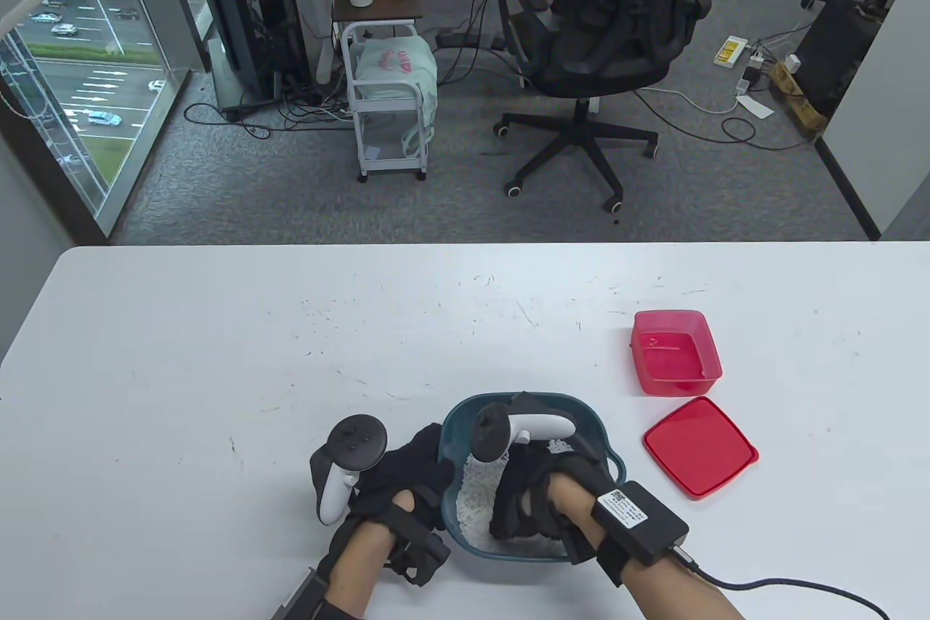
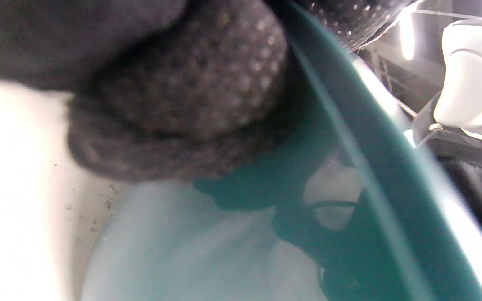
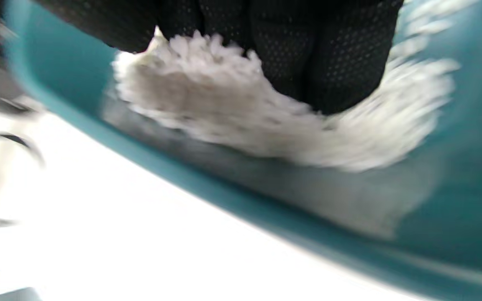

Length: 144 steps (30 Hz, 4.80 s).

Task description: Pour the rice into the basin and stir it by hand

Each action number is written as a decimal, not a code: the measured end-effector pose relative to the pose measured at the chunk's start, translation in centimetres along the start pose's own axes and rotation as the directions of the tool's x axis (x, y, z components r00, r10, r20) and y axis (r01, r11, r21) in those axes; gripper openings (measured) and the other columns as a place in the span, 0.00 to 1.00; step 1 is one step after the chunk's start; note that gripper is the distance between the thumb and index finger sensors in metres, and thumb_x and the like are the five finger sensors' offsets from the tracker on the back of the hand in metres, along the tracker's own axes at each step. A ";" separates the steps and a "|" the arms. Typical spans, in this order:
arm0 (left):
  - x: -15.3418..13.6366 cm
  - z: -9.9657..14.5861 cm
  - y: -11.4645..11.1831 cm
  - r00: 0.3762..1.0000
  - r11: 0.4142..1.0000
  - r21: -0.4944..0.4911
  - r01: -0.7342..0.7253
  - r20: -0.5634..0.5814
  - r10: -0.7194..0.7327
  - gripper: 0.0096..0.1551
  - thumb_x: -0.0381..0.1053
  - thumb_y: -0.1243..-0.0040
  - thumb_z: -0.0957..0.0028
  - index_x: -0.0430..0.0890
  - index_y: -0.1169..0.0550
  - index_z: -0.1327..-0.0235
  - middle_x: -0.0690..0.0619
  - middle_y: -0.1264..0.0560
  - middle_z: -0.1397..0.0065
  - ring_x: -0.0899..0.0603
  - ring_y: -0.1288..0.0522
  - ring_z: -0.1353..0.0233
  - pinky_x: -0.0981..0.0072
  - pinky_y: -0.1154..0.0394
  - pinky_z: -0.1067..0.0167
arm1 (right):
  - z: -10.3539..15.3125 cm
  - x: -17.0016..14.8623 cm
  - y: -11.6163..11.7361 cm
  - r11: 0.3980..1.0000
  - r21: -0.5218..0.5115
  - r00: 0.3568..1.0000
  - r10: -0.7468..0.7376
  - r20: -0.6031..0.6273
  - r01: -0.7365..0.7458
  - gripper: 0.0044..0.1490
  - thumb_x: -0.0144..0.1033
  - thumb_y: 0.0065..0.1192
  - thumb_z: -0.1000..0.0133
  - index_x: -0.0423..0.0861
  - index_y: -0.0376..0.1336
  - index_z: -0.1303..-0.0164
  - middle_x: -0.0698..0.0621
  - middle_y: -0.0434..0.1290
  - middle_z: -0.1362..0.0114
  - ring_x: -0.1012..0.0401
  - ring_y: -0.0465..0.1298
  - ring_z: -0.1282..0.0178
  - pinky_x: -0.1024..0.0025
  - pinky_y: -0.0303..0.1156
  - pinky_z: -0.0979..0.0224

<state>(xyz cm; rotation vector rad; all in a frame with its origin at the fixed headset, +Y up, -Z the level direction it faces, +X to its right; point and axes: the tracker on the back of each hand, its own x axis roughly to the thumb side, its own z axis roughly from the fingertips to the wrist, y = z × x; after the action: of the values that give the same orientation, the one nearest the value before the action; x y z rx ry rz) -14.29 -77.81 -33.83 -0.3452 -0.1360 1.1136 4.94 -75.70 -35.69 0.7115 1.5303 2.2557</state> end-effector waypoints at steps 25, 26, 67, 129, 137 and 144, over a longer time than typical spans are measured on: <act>-0.1 0.1 0.0 1.000 1.000 0.004 -0.004 -0.001 0.004 0.41 0.44 0.33 0.50 0.31 0.34 0.25 0.27 0.25 0.33 0.48 0.09 0.82 0.66 0.11 0.87 | 0.3 -0.3 0.8 0.966 0.019 0.885 0.244 -0.397 -0.258 0.40 0.45 0.63 0.58 0.25 0.75 0.53 0.29 0.87 0.56 0.37 0.87 0.66 0.44 0.80 0.64; -0.1 0.1 0.0 1.000 1.000 0.006 -0.003 -0.001 0.003 0.41 0.44 0.33 0.49 0.31 0.34 0.25 0.26 0.25 0.33 0.48 0.10 0.82 0.66 0.11 0.87 | 0.2 0.0 0.8 0.976 0.019 0.925 0.211 -0.316 -0.216 0.40 0.45 0.64 0.59 0.26 0.75 0.51 0.28 0.86 0.55 0.36 0.86 0.65 0.44 0.80 0.63; 0.1 0.0 -0.1 0.999 0.999 -0.015 0.030 0.033 -0.030 0.42 0.44 0.34 0.49 0.31 0.35 0.24 0.26 0.26 0.32 0.48 0.10 0.81 0.66 0.11 0.86 | -0.8 -0.7 -2.4 0.958 -0.132 0.967 -0.246 0.068 0.253 0.42 0.43 0.59 0.55 0.34 0.61 0.33 0.32 0.68 0.29 0.36 0.72 0.35 0.37 0.69 0.39; 0.1 0.2 -0.2 1.000 1.000 0.025 0.019 0.001 -0.019 0.40 0.44 0.34 0.49 0.31 0.34 0.25 0.27 0.25 0.33 0.49 0.10 0.82 0.67 0.11 0.87 | 0.5 0.3 1.1 0.969 -0.040 0.937 0.223 -0.267 -0.242 0.40 0.46 0.64 0.60 0.25 0.78 0.57 0.29 0.88 0.59 0.36 0.87 0.66 0.42 0.80 0.63; 0.0 0.1 -0.2 1.000 1.000 -0.005 0.013 0.020 -0.013 0.41 0.44 0.35 0.48 0.31 0.35 0.25 0.27 0.26 0.32 0.49 0.10 0.81 0.66 0.11 0.86 | -0.2 -0.5 0.3 0.971 0.010 0.963 -0.236 0.128 0.237 0.43 0.44 0.62 0.56 0.32 0.62 0.35 0.31 0.69 0.31 0.36 0.72 0.36 0.38 0.69 0.39; 0.0 0.1 -0.2 0.999 1.000 -0.012 0.022 0.029 -0.022 0.41 0.44 0.35 0.48 0.31 0.35 0.24 0.27 0.26 0.31 0.49 0.10 0.80 0.66 0.11 0.85 | -0.4 -1.0 -2.7 0.926 -0.305 0.972 -0.236 -0.013 0.221 0.44 0.45 0.57 0.53 0.41 0.52 0.28 0.38 0.57 0.24 0.41 0.60 0.26 0.38 0.60 0.32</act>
<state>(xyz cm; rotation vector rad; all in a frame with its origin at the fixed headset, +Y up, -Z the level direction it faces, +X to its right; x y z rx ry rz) -14.18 -77.85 -33.68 -0.3381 -0.1713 1.0967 5.44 -75.52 -38.56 0.3708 1.1787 2.2696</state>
